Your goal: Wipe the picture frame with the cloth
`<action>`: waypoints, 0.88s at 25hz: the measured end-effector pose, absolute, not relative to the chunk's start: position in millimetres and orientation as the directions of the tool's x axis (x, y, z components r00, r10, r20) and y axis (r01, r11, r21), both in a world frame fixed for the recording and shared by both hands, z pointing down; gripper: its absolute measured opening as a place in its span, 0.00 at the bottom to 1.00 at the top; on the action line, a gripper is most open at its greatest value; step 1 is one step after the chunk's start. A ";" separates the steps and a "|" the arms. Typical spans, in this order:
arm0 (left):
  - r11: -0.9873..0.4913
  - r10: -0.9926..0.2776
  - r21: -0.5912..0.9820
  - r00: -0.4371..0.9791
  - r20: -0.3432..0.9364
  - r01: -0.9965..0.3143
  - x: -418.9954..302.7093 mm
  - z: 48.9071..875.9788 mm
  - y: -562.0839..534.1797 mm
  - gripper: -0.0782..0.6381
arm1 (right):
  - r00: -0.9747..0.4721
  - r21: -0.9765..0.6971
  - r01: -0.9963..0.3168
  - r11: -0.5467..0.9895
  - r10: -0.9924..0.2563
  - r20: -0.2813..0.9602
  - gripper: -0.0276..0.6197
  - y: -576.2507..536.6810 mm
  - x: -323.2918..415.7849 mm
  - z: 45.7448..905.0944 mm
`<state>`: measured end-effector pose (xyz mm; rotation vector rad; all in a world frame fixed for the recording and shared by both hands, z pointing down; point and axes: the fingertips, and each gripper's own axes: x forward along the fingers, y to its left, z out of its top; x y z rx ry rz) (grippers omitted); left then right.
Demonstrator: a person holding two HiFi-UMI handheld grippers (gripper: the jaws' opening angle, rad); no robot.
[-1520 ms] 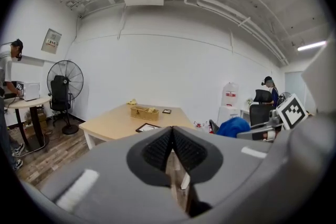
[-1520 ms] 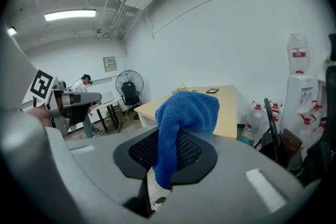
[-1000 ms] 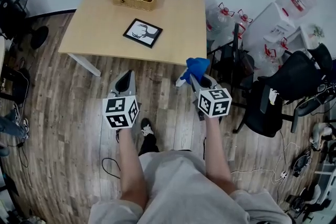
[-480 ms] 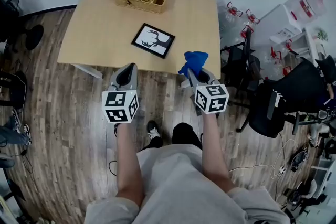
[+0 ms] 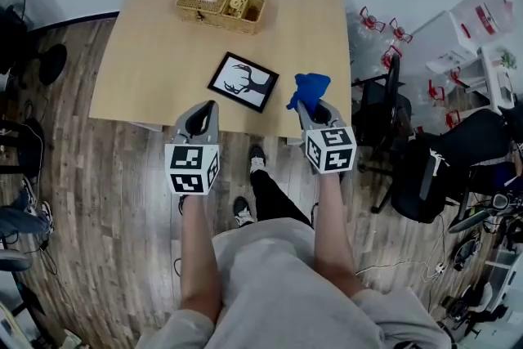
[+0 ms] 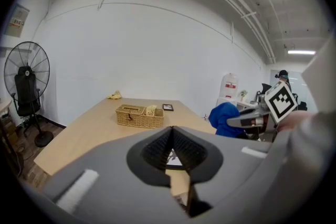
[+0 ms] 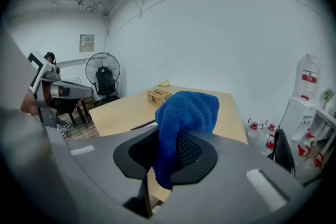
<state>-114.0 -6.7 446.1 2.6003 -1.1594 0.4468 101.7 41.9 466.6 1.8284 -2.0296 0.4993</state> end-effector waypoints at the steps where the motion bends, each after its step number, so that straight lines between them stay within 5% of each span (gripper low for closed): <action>1: -0.650 -0.670 0.101 0.631 0.391 -0.753 -113.1 449.2 -13.7 0.18 | -0.101 -0.007 -0.994 0.113 -0.863 0.495 0.12 31.5 102.4 467.9; 22: -0.667 -0.471 0.122 0.542 0.696 -0.735 -65.8 563.8 -71.0 0.18 | -0.323 -0.002 -0.924 0.382 -0.779 0.538 0.12 -125.7 120.7 493.1</action>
